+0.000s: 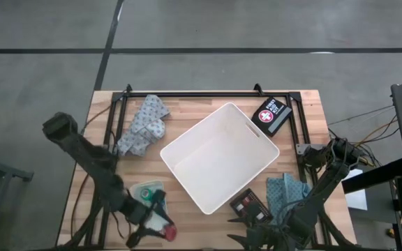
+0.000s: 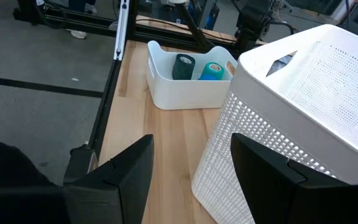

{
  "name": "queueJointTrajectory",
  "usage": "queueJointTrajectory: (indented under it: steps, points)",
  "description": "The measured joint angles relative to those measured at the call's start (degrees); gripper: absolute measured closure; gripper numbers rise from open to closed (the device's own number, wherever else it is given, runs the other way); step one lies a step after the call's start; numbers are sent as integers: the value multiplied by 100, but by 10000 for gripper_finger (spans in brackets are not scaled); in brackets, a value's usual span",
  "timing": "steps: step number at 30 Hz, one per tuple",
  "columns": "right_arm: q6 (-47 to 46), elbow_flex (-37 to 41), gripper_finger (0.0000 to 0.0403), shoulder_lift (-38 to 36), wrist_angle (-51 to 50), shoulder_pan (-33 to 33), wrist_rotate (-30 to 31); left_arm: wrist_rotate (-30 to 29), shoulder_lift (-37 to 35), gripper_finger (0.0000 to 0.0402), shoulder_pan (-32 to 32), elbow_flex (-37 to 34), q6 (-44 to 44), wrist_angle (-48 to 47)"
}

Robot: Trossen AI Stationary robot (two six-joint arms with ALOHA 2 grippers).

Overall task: Pick & place medical supplies in basket/bin
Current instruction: Put the orange bottle into the black basket

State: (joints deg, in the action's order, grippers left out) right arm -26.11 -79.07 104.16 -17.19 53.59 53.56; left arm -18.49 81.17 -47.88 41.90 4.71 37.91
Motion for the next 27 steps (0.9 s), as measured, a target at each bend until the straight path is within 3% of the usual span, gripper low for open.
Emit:
queueJointTrajectory:
  steps: [11, 16, 22, 27]
  points:
    - [0, 0, 193, 0, -1, -1, 0, -460, 1642, 197, -101, 1485, -366, -639]
    - [0, 0, 193, 0, -2, 0, 0, -952, 2137, 197, -98, 1784, -964, -781]
    - [0, 0, 193, 0, 0, -1, 0, -995, 2562, 197, -94, 2011, -1184, -804]
    - [0, 0, 193, 0, -1, 1, 0, -1118, 2759, 197, -86, 2038, -1974, -955]
